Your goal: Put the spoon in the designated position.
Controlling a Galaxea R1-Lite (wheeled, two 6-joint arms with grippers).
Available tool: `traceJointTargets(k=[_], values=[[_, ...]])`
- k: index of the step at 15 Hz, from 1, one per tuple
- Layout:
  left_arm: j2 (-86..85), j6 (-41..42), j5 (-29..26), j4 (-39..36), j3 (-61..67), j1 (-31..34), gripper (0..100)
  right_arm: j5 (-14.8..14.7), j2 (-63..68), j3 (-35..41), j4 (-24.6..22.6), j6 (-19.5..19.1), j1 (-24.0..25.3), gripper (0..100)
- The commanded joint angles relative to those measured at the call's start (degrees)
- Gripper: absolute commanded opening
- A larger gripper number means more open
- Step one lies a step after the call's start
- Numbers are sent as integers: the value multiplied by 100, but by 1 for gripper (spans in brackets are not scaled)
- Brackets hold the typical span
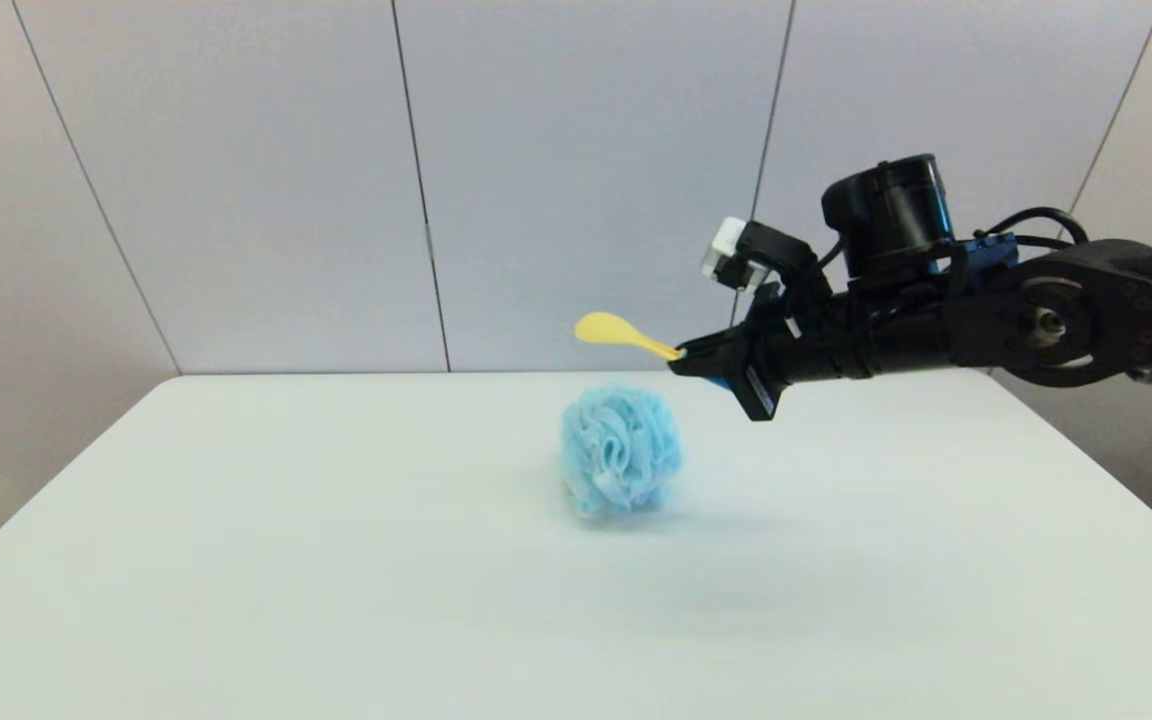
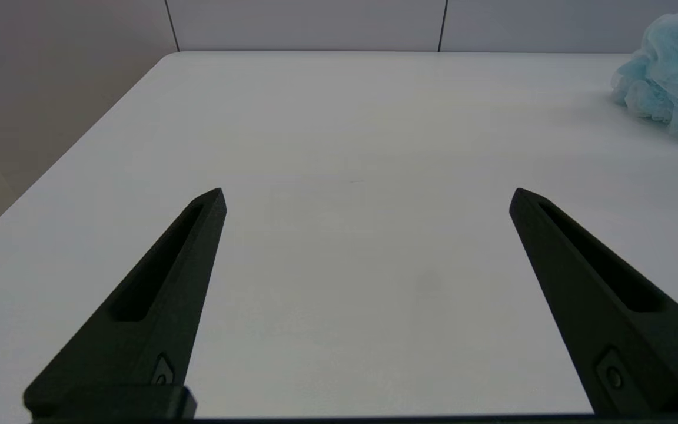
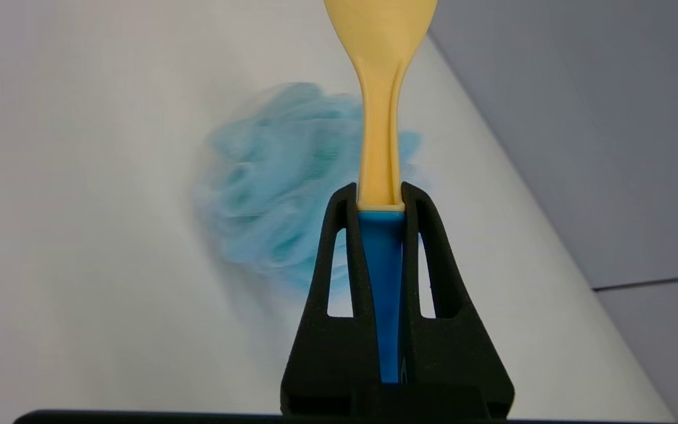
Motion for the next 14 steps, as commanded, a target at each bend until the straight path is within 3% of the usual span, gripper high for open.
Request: traceJointTargets(k=[1, 4, 9, 12, 14], values=[[7, 1, 1, -2, 0, -1, 100, -61, 628, -714, -28, -32, -337, 0], [7, 1, 1, -2, 0, -1, 100, -280, 1058, -1242, -116, -50, -389, 0], [7, 1, 1, -2, 0, 7, 100, -316, 1656, -1611, -292, -261, -381, 0], [7, 1, 1, -2, 0, -1, 100, 291, 1841, -1743, -204, -604, -381, 0], [7, 1, 1, -2, 0, 7, 100, 423, 1981, -1866, -212, -823, -381, 0]])
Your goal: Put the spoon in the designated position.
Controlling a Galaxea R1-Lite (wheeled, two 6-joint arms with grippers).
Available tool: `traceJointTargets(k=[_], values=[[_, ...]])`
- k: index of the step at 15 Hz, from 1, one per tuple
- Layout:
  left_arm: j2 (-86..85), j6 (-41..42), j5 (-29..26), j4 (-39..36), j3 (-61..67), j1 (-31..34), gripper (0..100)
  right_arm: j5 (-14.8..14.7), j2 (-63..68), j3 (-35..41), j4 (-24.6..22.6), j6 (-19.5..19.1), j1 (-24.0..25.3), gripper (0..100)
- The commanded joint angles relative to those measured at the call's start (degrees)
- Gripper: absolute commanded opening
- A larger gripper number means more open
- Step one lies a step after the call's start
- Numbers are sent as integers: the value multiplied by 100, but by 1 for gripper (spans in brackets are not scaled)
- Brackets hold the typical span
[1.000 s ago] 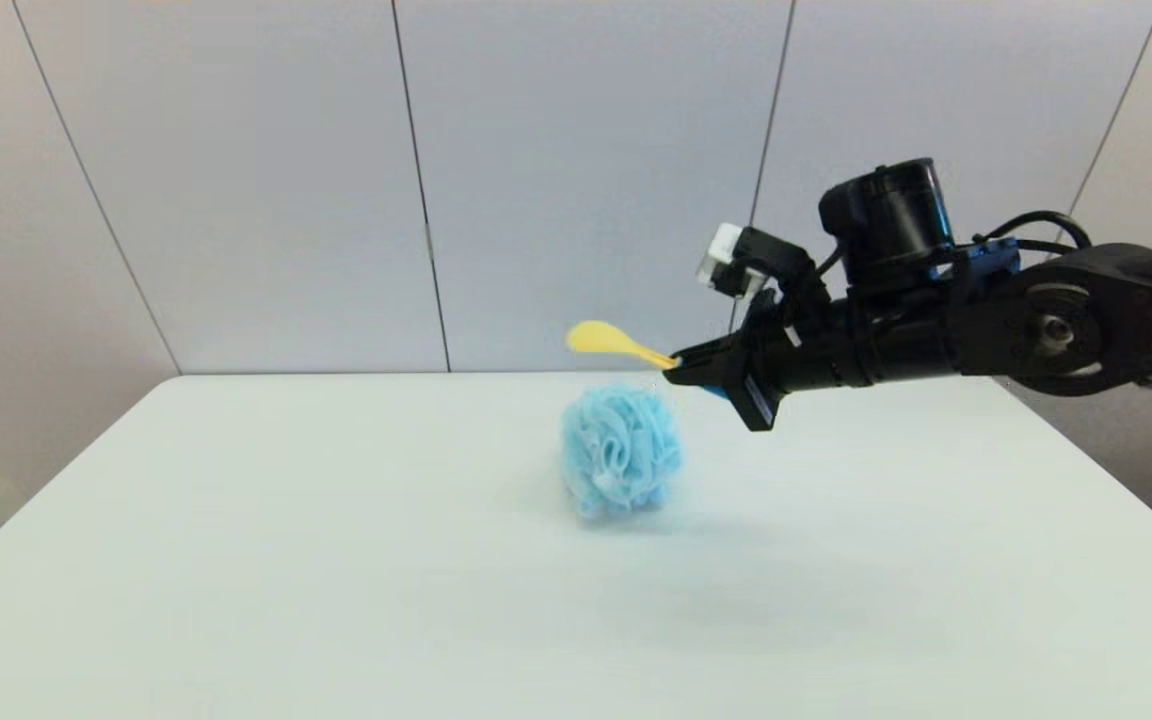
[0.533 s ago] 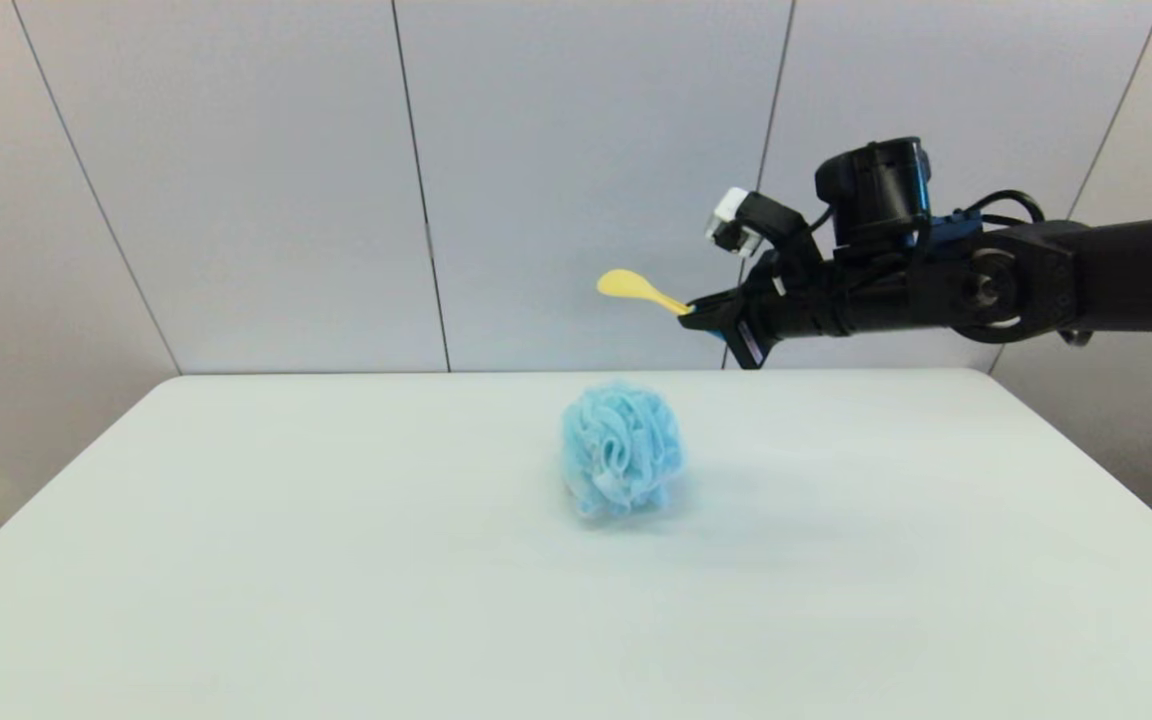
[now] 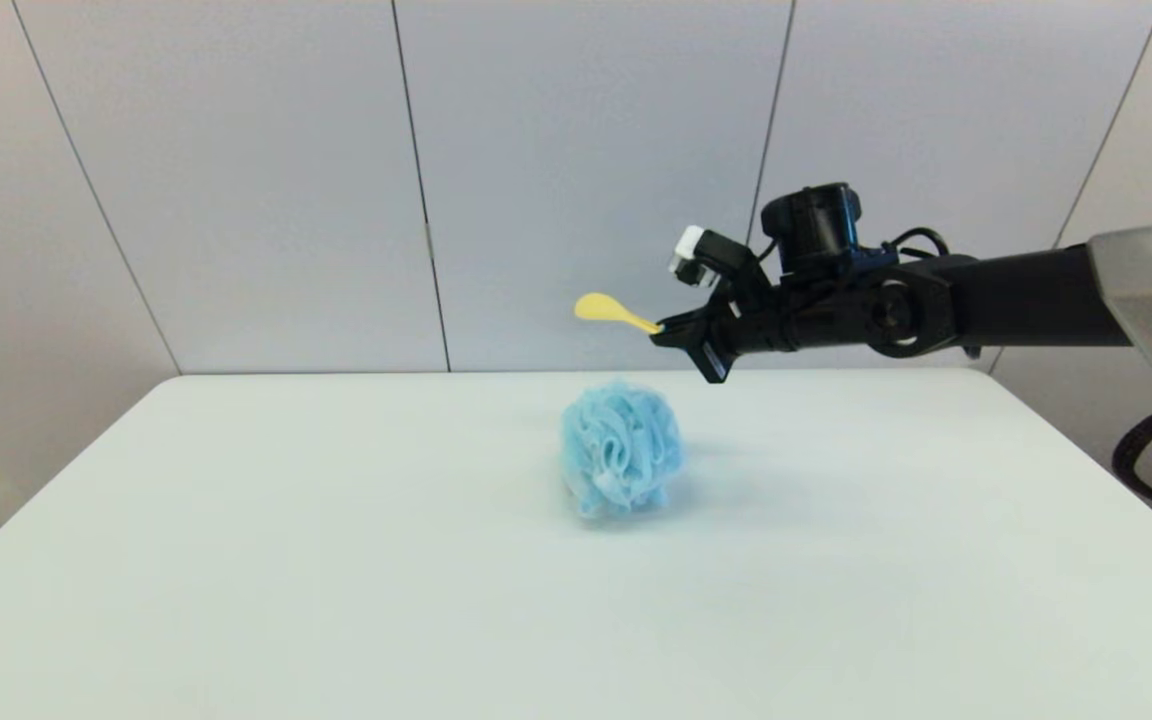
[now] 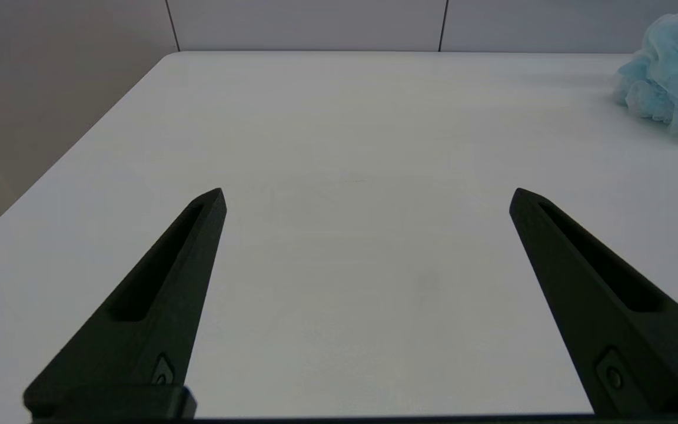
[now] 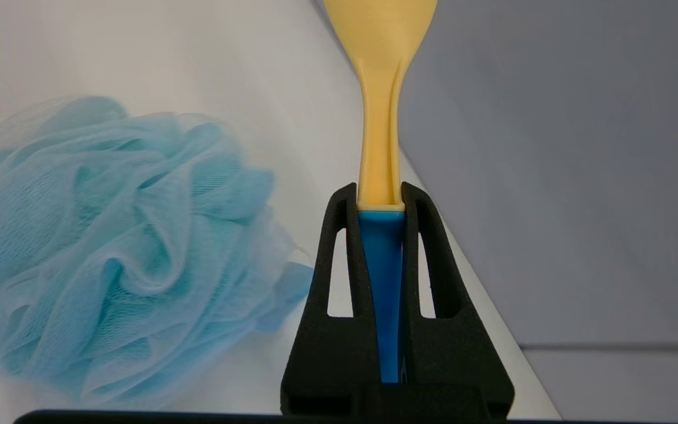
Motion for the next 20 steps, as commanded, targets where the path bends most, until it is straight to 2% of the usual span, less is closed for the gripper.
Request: traceJointTargets(k=[1, 5, 9, 13, 15, 20], values=[[7, 1, -2, -2, 0, -4, 100, 263, 347, -254, -4, -328, -11, 0], [7, 1, -2, -2, 0, -4, 100, 307, 628, -377, -101, -899, -135, 0], [7, 1, -2, -2, 0, 5, 100, 369, 954, -518, -373, -917, -135, 0], [7, 1, -2, -2, 0, 5, 100, 448, 1384, -1168, -435, -952, -55, 0], [7, 1, -2, -2, 0, -4, 100, 448, 1525, -1370, -435, -1101, -82, 0], [7, 1, -2, -2, 0, 5, 100, 448, 1551, -1107, -417, -1426, -284, 0]])
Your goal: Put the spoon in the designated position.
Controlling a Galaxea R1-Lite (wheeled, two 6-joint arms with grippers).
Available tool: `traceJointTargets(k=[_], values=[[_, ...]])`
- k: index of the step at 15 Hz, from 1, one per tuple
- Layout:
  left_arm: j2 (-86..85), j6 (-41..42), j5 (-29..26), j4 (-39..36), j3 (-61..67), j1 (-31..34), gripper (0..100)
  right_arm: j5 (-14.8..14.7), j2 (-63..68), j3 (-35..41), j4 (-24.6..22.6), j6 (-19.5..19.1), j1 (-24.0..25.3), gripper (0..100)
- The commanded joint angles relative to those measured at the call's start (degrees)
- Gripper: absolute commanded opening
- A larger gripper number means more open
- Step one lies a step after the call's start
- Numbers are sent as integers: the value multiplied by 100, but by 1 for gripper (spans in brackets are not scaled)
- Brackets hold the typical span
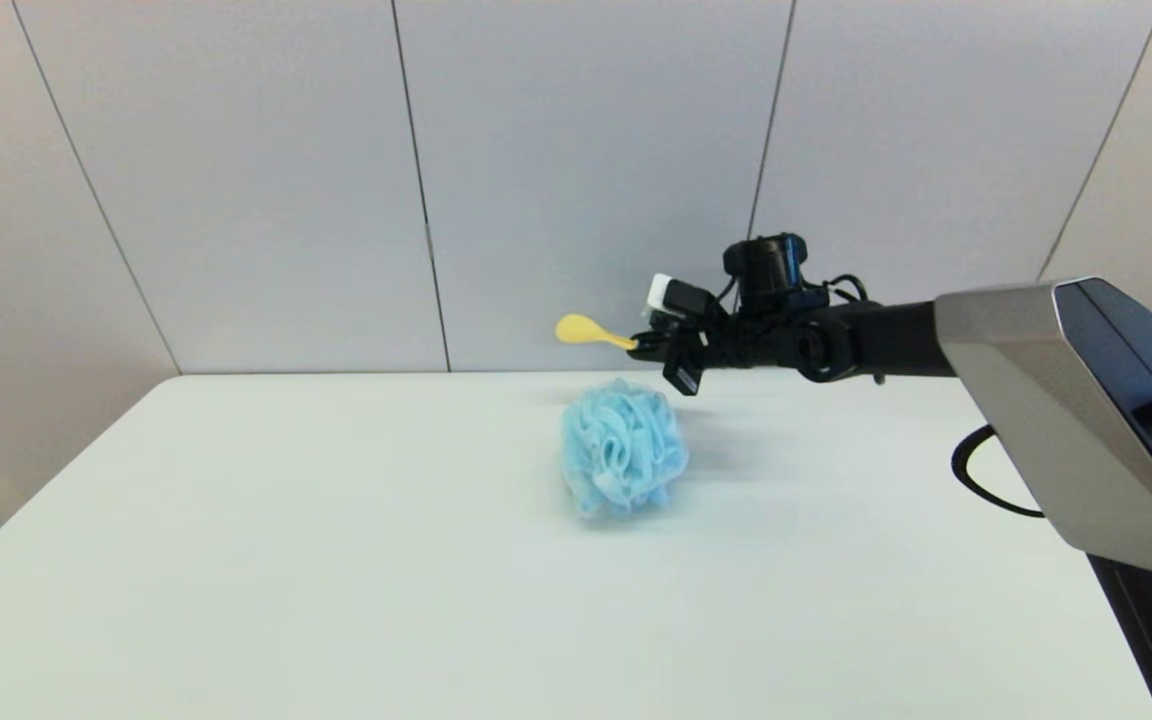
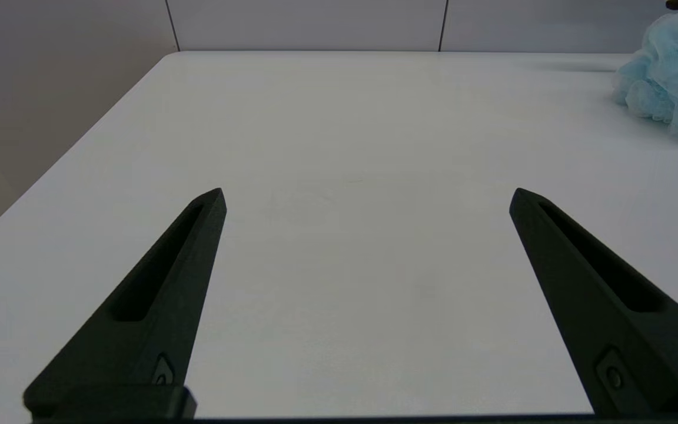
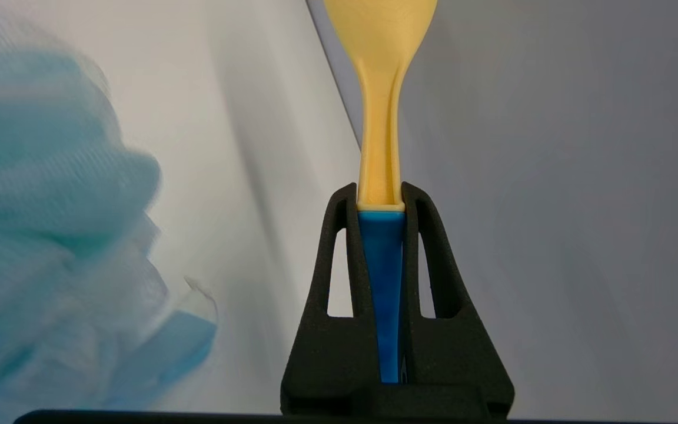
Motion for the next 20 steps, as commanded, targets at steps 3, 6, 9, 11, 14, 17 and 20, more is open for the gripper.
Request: traceJointTargets(k=[3, 6, 9, 11, 14, 17, 20], values=[[7, 1, 1, 0, 0, -4, 100, 28, 12, 534, -36, -199, -177, 0], [7, 1, 1, 0, 0, -4, 100, 28, 38, 552, -229, -199, -168, 0], [7, 1, 1, 0, 0, -4, 100, 19, 91, 561, -238, -199, -107, 0], [7, 1, 1, 0, 0, 5, 100, 10, 135, 570, -246, -252, -63, 0], [7, 1, 1, 0, 0, -4, 100, 10, 144, 657, -246, -375, -45, 0], [7, 1, 1, 0, 0, -4, 100, 10, 152, 719, -229, -446, -54, 0], [7, 1, 1, 0, 0, -4, 100, 1, 152, 719, -238, -446, -45, 100]])
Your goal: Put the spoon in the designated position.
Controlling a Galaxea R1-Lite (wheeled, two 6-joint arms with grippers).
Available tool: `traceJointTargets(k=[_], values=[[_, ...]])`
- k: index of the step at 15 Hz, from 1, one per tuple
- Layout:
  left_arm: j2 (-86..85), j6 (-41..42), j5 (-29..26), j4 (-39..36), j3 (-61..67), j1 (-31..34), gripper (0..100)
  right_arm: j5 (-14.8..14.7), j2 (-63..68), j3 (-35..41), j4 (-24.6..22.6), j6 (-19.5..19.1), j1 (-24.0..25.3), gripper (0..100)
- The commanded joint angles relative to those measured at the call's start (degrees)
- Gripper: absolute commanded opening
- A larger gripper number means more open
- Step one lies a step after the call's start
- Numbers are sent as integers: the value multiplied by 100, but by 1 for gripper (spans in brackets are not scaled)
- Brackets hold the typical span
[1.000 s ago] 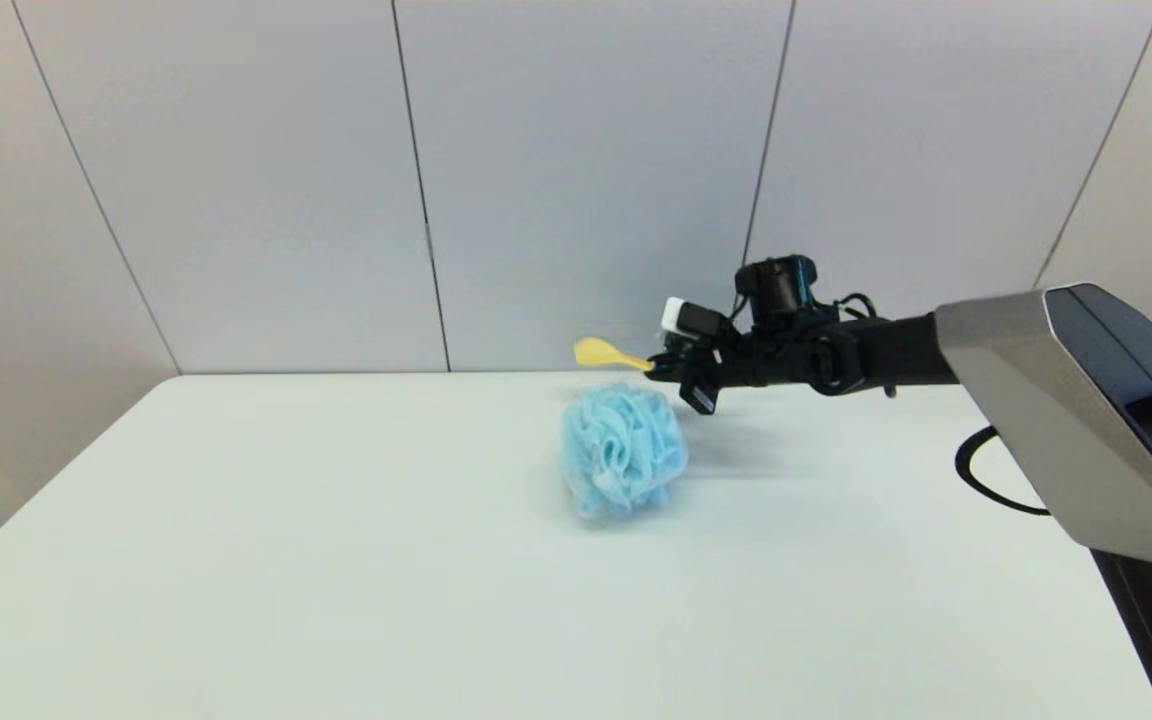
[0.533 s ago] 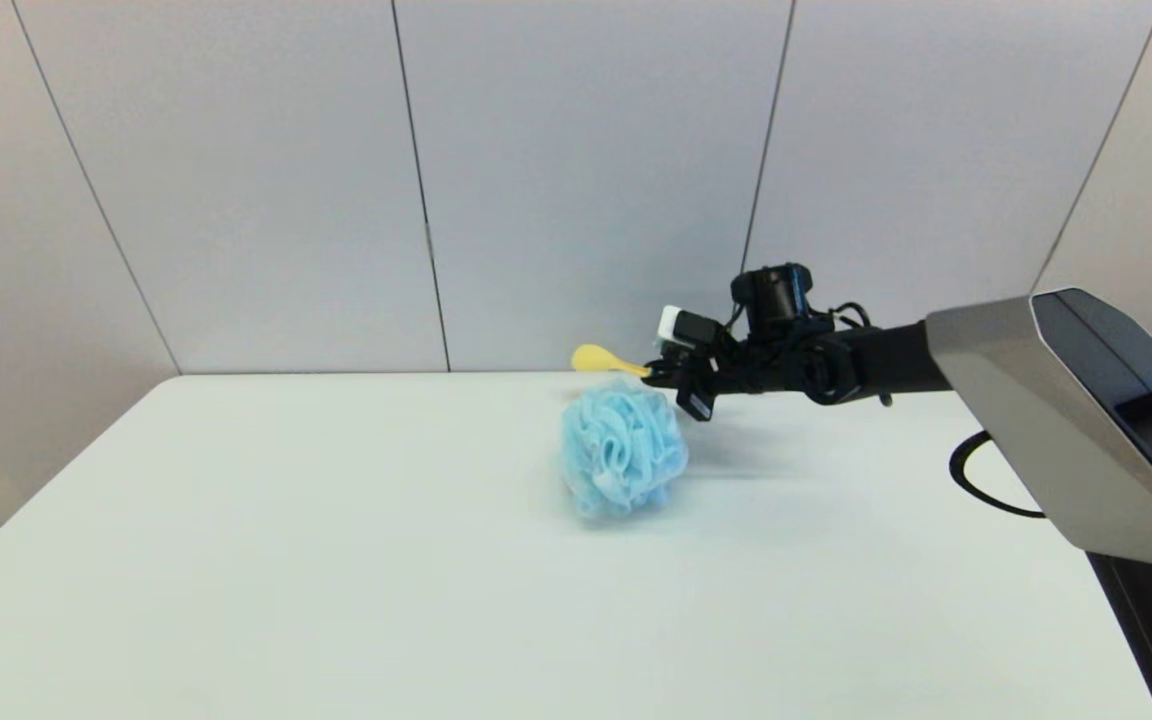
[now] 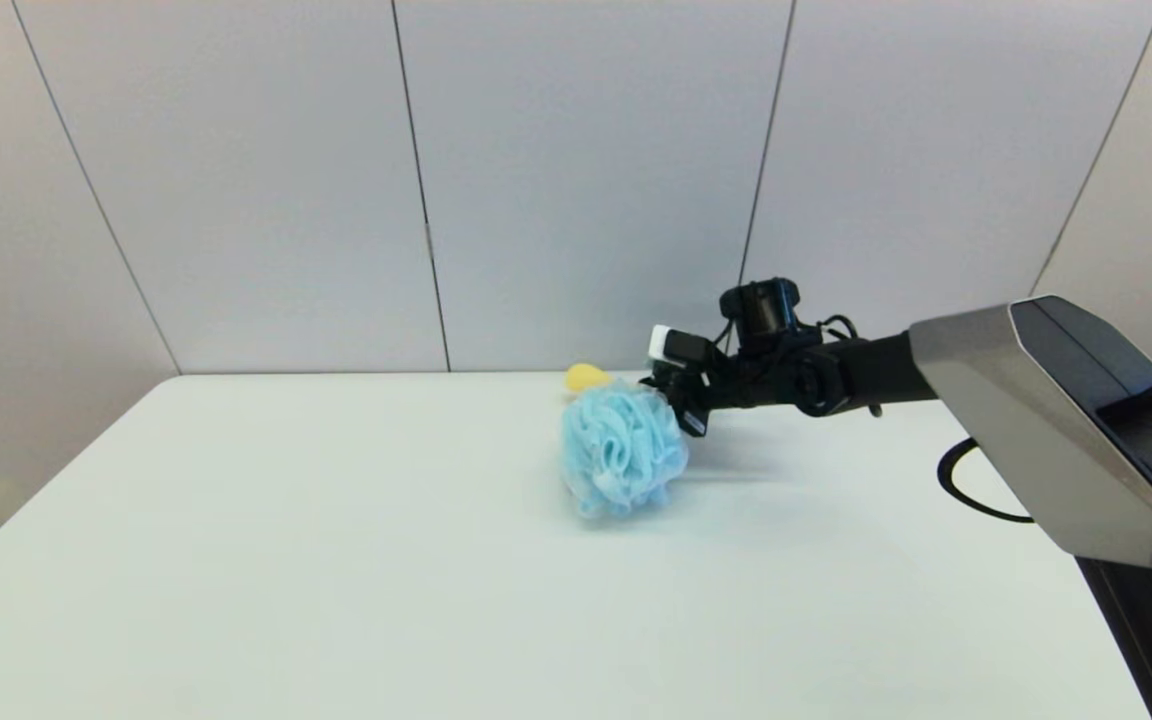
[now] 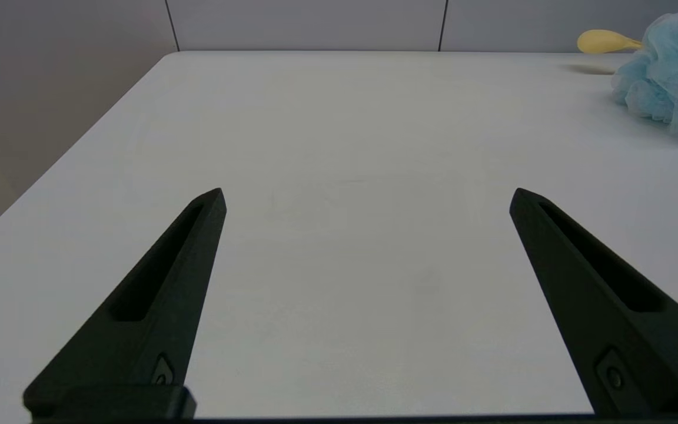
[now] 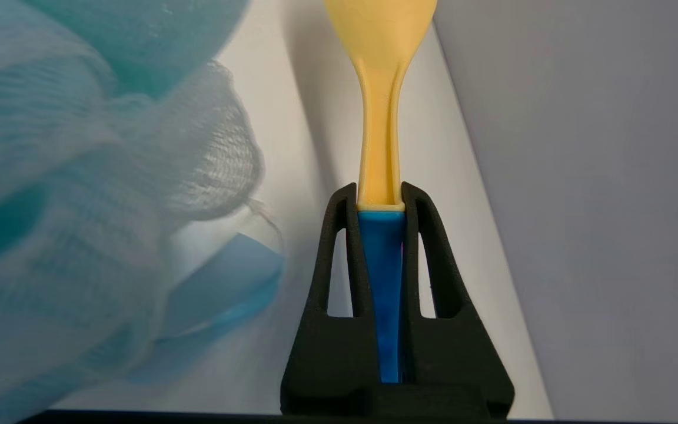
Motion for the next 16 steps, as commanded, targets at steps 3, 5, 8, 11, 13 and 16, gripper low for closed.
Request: traceJointTargets(k=[3, 5, 8, 11, 13, 16], values=[[7, 1, 1, -2, 0, -6, 100, 18, 0, -3, -16, -22, 5, 100], [7, 1, 1, -2, 0, -6, 100, 10, -26, -47, 37, -13, -4, 100], [7, 1, 1, -2, 0, -6, 100, 1, -149, -319, 125, 39, -83, 100], [7, 1, 1, -2, 0, 2, 100, 1, -448, -363, 169, 66, -356, 100], [7, 1, 1, -2, 0, 2, 100, -34, -747, -346, 336, 74, -549, 100], [7, 1, 1, -2, 0, 2, 100, -43, -1397, -337, 1092, 145, -883, 100]])
